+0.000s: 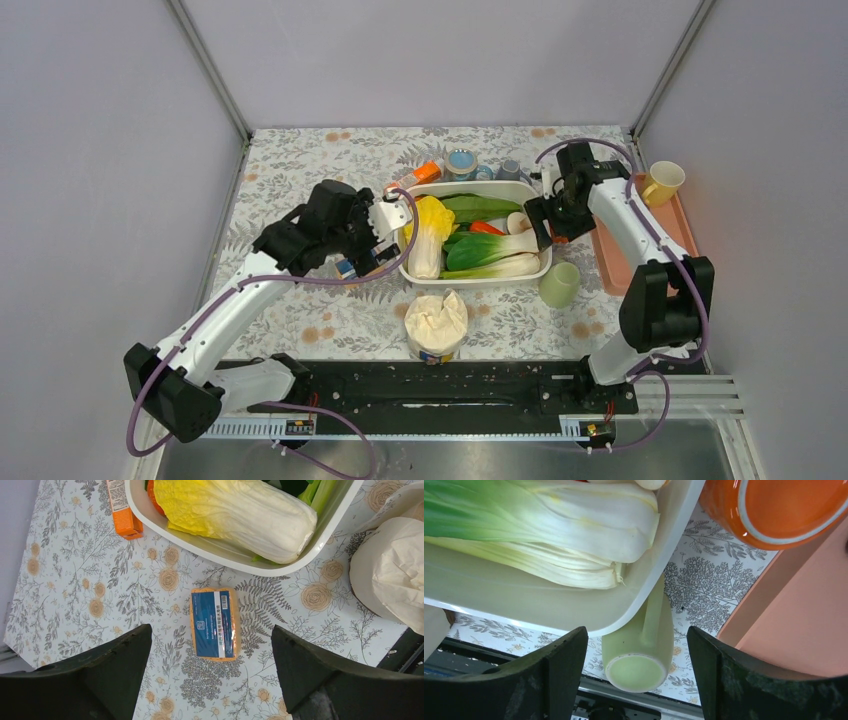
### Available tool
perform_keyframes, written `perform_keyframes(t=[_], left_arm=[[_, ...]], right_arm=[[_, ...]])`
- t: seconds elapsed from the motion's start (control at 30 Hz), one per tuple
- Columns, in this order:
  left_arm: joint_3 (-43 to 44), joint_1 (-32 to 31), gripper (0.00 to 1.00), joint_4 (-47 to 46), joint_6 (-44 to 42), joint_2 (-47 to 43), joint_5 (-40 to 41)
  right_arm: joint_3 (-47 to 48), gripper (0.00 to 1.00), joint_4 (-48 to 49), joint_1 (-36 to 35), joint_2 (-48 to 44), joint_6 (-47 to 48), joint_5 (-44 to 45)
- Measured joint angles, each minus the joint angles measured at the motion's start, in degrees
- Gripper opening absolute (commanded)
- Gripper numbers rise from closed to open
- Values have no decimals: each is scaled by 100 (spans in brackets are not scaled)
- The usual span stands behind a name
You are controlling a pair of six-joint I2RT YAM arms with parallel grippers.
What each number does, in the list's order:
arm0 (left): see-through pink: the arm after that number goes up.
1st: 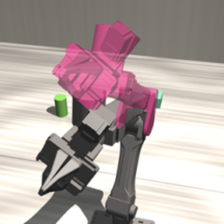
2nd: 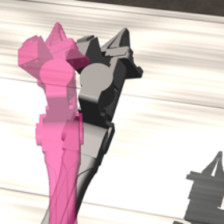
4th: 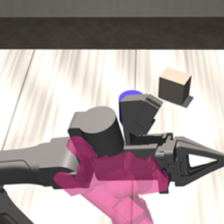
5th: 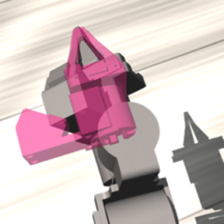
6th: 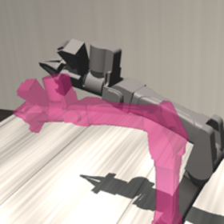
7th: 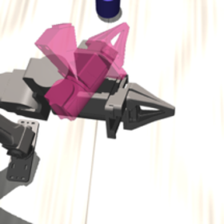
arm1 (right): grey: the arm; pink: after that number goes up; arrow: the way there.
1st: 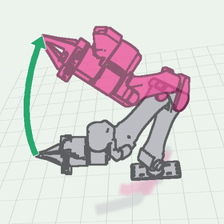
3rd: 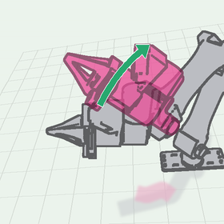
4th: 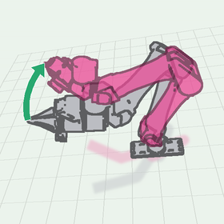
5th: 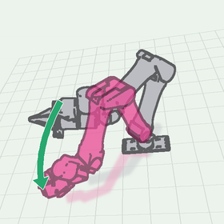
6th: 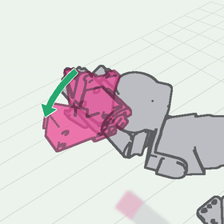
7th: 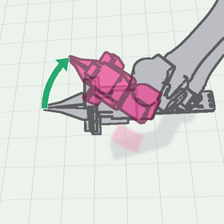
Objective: Turn the mug right side up
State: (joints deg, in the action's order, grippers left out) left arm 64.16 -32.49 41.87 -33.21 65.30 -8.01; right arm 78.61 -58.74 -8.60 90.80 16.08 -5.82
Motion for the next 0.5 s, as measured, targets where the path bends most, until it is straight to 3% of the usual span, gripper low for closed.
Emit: perform_keyframes(t=[0.3,0.5], left_arm=[[-9,0,92,-4,-37,0,-55],[-15,0,92,-9,-37,0,-52]], right_arm=[[151,81,-96,52,168,-98,83],[1095,78,199,31,457,-210,15]])
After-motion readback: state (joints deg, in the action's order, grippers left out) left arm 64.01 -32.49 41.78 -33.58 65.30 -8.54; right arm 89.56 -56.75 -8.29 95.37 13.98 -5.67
